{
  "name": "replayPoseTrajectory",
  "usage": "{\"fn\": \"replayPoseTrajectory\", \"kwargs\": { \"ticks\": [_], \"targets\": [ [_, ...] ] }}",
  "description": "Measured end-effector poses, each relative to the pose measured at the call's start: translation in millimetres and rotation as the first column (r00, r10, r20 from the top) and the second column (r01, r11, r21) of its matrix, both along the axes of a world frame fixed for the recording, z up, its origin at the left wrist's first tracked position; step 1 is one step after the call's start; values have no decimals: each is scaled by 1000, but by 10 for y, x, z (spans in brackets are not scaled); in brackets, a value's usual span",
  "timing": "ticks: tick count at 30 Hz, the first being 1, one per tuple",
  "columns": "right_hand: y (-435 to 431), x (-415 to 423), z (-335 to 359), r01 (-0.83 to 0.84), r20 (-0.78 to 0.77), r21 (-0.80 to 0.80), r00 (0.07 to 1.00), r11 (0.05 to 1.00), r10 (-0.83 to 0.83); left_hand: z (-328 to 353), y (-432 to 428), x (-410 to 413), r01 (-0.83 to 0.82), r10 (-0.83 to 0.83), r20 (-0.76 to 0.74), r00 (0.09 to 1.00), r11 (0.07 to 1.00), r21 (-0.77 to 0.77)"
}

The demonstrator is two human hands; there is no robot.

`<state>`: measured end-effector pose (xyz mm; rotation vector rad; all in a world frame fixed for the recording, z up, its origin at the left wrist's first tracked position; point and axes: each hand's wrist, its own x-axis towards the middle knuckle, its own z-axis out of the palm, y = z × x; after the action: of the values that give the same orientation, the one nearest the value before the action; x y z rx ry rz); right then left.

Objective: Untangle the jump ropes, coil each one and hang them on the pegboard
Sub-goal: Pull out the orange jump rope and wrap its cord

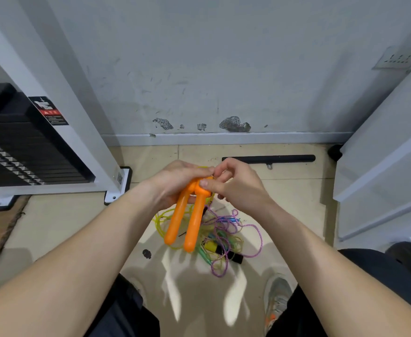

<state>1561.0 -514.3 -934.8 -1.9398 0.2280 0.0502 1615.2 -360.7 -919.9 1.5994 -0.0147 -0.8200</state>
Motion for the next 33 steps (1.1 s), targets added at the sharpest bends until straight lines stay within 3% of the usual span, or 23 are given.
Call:
{"fn": "replayPoseTrajectory", "kwargs": {
  "ticks": [3, 5, 8, 11, 14, 19, 23, 26, 28, 33],
  "targets": [
    [-180, 113, 2, -7, 97, -48, 995, 999, 11, 2, 11, 77, 49, -49, -11, 999, 999, 4],
    [-329, 157, -11, -175, 97, -136, 977, 975, 189, 11, 46, 118, 137, -137, -27, 990, 990, -23],
    [-409, 131, -110, -410, -1, -383, 896, 828, 443, 31, 144, 158, 274, -277, -42, 960, 959, -69],
    [-447, 119, -154, -360, -6, -285, 927, 888, 374, 37, 208, 165, 385, -387, -24, 922, 921, -51],
    [-539, 88, -79, -368, -105, -159, 929, 916, 355, 30, 216, 131, 458, -458, -20, 889, 889, 1],
    [-603, -17, 55, -376, -197, -264, 922, 888, 332, 1, 225, 93, 560, -565, -36, 824, 806, 192],
    [-564, -52, 84, -367, -156, -66, 922, 928, 354, -31, 230, 75, 561, -602, -15, 798, 734, 383],
    [-479, -70, 59, -347, -85, -60, 936, 936, 342, -44, 215, 38, 546, -641, 49, 766, 689, 476],
    [-470, -57, 38, -302, -34, -47, 953, 952, 300, -61, 184, -2, 540, -629, 97, 772, 728, 422],
    [-504, -16, 51, -203, 136, 61, 972, 977, 193, -68, 59, -31, 374, -378, 162, 912, 926, 52]
  ]
}}
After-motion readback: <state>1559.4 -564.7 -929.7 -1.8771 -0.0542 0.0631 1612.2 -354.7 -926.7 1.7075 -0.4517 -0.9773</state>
